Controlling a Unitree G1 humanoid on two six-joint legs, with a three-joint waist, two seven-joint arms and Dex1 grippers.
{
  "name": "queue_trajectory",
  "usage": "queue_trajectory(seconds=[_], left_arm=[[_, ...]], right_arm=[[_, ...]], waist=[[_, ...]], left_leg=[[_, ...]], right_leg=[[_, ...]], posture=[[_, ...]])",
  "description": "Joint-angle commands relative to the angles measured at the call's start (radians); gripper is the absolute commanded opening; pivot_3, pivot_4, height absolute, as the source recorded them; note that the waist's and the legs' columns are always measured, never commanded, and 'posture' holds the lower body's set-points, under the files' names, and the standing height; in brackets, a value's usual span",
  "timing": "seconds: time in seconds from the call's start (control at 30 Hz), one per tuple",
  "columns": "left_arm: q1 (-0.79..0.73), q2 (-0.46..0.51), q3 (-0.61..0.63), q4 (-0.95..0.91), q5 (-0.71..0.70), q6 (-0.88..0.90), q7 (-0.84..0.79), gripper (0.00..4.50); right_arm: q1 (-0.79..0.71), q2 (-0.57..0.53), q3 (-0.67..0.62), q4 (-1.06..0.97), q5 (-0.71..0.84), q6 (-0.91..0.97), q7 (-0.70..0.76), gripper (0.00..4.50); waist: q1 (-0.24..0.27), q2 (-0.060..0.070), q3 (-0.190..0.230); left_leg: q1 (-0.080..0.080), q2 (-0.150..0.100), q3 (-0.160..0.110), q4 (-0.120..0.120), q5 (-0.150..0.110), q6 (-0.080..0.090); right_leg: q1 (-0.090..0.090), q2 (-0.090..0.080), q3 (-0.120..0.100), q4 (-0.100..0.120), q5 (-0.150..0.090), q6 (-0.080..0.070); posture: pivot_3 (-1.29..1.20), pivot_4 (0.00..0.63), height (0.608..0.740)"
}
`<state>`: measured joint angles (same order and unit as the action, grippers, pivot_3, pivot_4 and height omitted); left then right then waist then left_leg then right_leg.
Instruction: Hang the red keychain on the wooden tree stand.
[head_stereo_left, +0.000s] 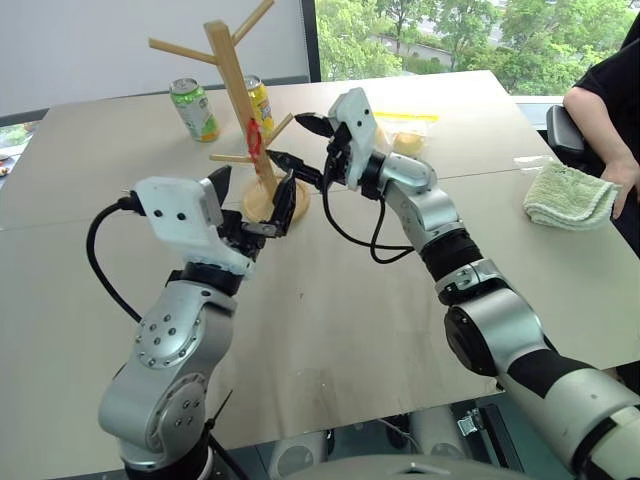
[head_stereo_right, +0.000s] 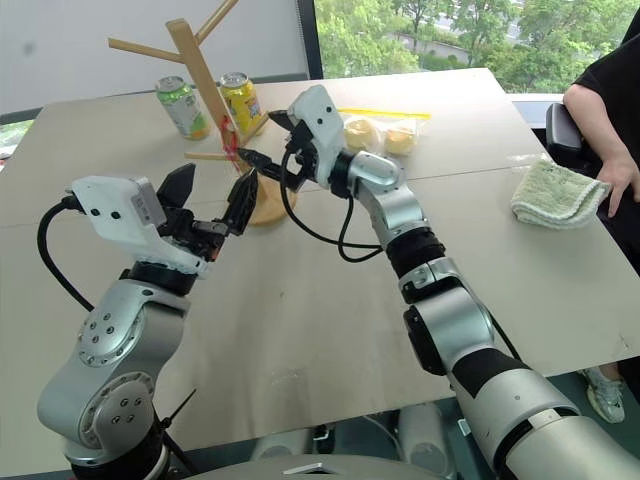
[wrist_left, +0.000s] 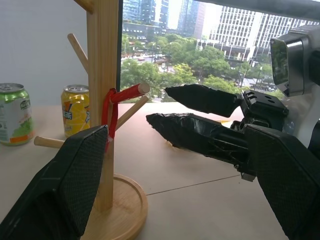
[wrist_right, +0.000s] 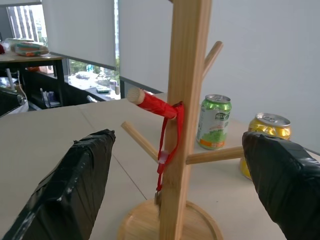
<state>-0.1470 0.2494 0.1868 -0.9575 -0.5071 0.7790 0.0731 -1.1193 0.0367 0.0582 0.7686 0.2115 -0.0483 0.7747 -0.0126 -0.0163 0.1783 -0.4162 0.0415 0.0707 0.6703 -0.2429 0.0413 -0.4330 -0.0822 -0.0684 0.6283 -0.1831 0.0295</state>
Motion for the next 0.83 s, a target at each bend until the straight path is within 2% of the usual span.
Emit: queue_trajectory(seconds=[0.03, 0.23, 0.33, 0.43, 0.6, 0.83], left_arm=[[0.000, 0.000, 0.008, 0.001, 0.039, -0.031, 0.016, 4.50], [0.058, -0.019, 0.036, 0.029, 0.177, -0.093, 0.083, 4.50], [0.118, -0.048, 0.052, 0.074, 0.242, -0.148, 0.106, 4.50], [0.170, -0.062, 0.084, 0.140, 0.280, -0.220, 0.093, 4.50], [0.233, -0.053, 0.137, 0.319, 0.306, -0.383, 0.022, 4.50], [0.240, -0.048, 0.140, 0.485, 0.294, -0.530, -0.074, 4.50]], right_arm=[[0.017, -0.046, -0.059, -0.034, 0.017, -0.030, -0.037, 4.44], [0.190, -0.196, -0.147, -0.134, 0.017, -0.016, -0.109, 4.44], [0.372, -0.298, -0.190, -0.238, 0.016, 0.012, -0.126, 4.44], [0.511, -0.355, -0.218, -0.337, 0.021, 0.039, -0.152, 4.44], [0.657, -0.374, -0.252, -0.433, 0.025, 0.053, -0.211, 4.44], [0.731, -0.355, -0.262, -0.463, 0.030, 0.024, -0.263, 4.44]], waist=[[0.001, 0.000, 0.000], [0.003, 0.000, 0.000], [0.005, 0.000, 0.000], [0.005, 0.000, 0.000], [-0.007, 0.000, 0.000], [0.004, -0.001, -0.001]], left_leg=[[0.000, 0.000, 0.000, 0.000, 0.000, 0.000], [0.000, 0.000, 0.001, 0.000, 0.000, 0.000], [-0.001, -0.001, 0.002, -0.001, 0.000, 0.000], [-0.001, -0.001, 0.003, -0.002, 0.000, 0.000], [0.002, 0.002, 0.002, -0.002, 0.000, 0.000], [0.001, 0.001, 0.002, -0.001, 0.000, 0.000]], right_leg=[[0.000, 0.000, 0.000, 0.000, 0.000, 0.000], [0.000, 0.000, 0.000, -0.001, 0.000, 0.000], [0.000, -0.001, 0.000, -0.001, 0.000, 0.000], [0.000, 0.000, 0.000, -0.002, 0.000, 0.000], [-0.001, 0.003, 0.004, -0.001, -0.002, 0.002], [-0.001, 0.003, 0.004, -0.002, -0.004, 0.000]], posture=[[0.00, 0.150, 0.740], [0.00, 0.150, 0.740], [0.00, 0.150, 0.740], [0.00, 0.150, 0.740], [0.00, 0.150, 0.740], [0.00, 0.150, 0.740]])
